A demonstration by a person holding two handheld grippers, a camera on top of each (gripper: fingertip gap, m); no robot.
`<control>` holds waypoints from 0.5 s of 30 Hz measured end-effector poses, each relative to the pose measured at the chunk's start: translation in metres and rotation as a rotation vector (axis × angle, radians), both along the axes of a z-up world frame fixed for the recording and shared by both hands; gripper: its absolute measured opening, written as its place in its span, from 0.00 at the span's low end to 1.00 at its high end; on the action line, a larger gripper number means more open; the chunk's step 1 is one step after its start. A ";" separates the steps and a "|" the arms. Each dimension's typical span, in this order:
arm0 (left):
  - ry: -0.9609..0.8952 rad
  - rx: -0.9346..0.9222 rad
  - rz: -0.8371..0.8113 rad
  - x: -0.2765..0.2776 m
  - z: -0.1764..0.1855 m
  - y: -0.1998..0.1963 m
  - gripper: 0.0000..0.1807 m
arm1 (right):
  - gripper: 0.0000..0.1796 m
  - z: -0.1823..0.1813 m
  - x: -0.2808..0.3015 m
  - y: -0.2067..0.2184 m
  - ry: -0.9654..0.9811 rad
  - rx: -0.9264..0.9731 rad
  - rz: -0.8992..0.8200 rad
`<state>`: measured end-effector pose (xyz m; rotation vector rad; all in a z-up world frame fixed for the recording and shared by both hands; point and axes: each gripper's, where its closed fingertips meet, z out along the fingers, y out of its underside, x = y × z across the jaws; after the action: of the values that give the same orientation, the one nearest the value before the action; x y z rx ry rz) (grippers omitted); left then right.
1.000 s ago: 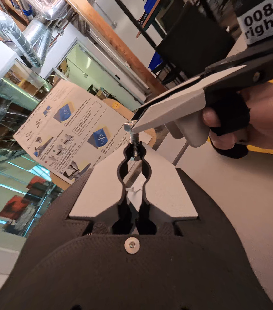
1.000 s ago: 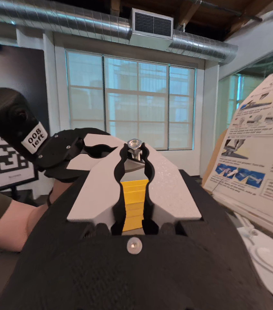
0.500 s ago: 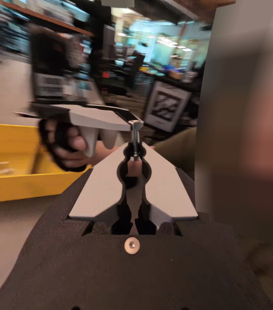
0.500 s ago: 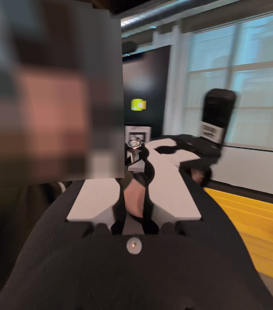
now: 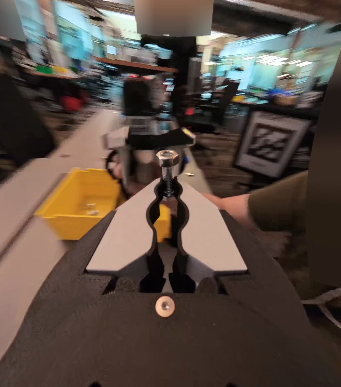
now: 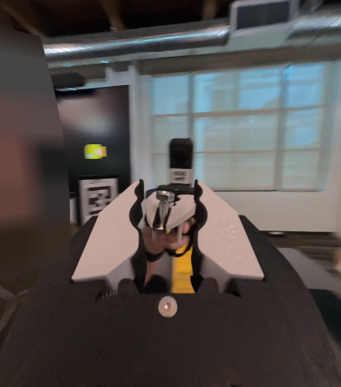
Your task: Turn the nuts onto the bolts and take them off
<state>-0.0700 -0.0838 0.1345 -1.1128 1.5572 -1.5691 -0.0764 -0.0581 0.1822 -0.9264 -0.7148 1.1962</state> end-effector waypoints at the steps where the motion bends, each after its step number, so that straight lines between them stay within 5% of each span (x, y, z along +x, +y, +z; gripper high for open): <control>1: -0.025 0.066 0.103 0.001 0.002 0.012 0.04 | 0.25 0.005 0.006 0.007 0.007 0.028 -0.133; 6: -0.127 0.333 0.501 -0.001 0.015 0.053 0.04 | 0.24 0.003 0.011 0.026 -0.134 0.093 -0.586; 12: -0.133 0.470 0.619 0.001 0.014 0.055 0.04 | 0.20 -0.003 -0.007 0.023 -0.238 0.148 -0.685; 15: -0.126 0.469 0.593 0.005 0.011 0.049 0.04 | 0.10 -0.009 -0.011 0.026 -0.292 0.144 -0.683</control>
<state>-0.0645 -0.0348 0.1453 -1.0491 1.2594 -0.8098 -0.0871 -0.0325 0.1732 -1.1144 -0.6270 0.4084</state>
